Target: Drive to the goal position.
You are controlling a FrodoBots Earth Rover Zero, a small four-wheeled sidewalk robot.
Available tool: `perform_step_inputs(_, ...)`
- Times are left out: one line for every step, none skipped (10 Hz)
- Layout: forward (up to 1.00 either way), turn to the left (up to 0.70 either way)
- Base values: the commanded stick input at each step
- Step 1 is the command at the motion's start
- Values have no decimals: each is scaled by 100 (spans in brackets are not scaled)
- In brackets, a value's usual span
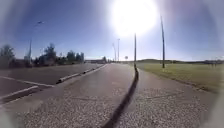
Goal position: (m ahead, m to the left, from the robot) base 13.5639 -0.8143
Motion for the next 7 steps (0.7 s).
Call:
perform_step_inputs(100, 0)
perform_step_inputs(100, 0)
perform_step_inputs(100, 0)
perform_step_inputs(100, 0)
perform_step_inputs(100, 0)
perform_step_inputs(100, 0)
perform_step_inputs(100, 0)
